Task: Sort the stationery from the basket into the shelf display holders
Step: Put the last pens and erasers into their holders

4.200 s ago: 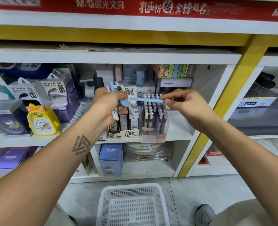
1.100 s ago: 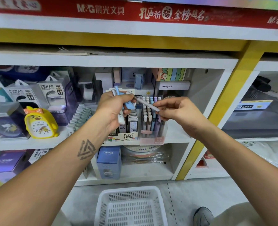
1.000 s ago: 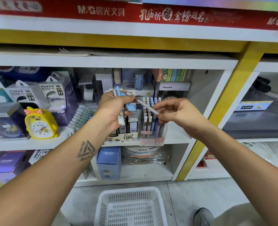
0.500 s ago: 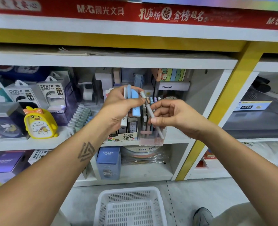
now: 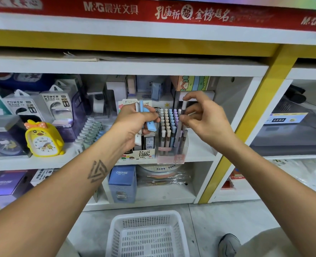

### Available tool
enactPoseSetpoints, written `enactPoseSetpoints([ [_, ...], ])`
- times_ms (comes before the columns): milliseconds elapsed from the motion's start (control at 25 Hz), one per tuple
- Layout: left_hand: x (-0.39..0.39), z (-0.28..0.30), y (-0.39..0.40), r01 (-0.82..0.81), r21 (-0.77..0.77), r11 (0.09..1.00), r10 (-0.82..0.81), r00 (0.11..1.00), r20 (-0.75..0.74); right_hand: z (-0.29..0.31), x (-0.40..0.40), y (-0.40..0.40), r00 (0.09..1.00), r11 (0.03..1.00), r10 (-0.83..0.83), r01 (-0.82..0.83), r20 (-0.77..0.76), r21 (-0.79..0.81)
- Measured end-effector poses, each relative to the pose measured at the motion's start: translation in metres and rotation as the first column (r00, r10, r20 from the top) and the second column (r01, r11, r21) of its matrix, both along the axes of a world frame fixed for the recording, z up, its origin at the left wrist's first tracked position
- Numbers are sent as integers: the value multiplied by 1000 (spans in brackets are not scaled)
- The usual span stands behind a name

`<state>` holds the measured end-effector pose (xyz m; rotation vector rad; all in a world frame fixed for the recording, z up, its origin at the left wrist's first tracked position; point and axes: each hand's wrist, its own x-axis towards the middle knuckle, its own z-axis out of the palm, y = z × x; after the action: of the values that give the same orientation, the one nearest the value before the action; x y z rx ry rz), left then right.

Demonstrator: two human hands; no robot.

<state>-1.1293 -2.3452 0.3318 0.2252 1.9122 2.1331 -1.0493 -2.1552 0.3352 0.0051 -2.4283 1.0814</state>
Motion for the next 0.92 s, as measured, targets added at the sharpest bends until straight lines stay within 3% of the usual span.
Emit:
enactPoseSetpoints([
  [360,-1,-7,2,4,-80,997,-5,1000,-11,-28,-2,-3,998,938,55,-59,22,342],
  [920,-3,-10,-1,-2,-203,979,-4,999,-31,-28,-3,-3,997,865,74,-61,-7,499],
])
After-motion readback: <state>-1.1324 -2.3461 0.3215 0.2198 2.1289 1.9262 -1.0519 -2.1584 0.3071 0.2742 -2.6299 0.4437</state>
